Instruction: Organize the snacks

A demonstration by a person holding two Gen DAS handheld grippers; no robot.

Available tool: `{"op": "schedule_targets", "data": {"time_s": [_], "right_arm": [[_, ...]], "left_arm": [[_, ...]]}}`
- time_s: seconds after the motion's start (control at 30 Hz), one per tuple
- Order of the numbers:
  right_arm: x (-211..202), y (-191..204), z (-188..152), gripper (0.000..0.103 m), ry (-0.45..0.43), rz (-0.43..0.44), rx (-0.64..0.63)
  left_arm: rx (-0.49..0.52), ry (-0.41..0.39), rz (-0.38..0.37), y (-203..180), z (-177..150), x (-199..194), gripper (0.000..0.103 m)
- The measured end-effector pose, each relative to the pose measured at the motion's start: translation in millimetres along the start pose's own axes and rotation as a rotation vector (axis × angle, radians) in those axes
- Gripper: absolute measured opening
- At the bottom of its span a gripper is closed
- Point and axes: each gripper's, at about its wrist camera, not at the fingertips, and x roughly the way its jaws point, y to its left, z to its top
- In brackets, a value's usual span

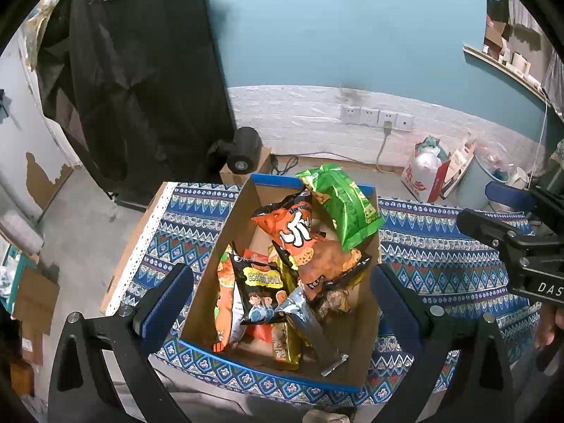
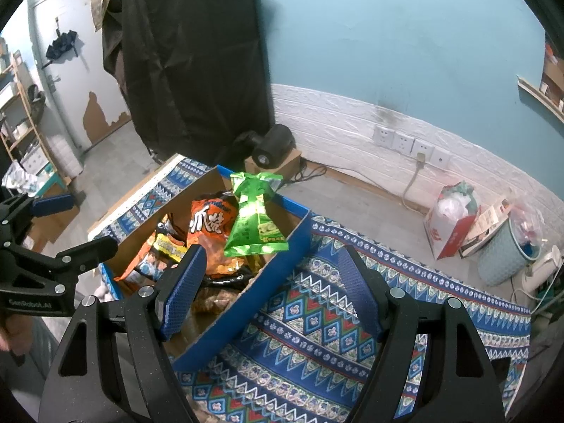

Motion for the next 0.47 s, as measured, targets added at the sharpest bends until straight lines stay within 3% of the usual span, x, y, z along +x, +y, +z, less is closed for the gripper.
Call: {"op": "schedule_targets", "data": {"time_s": [0.47], "right_arm": [[0.0,-0.2,-0.4,0.076,0.006,-0.001,-0.002]], "left_arm": [[-0.021,0.003,-0.019,3.6,-0.8,0.1,0.101]]}}
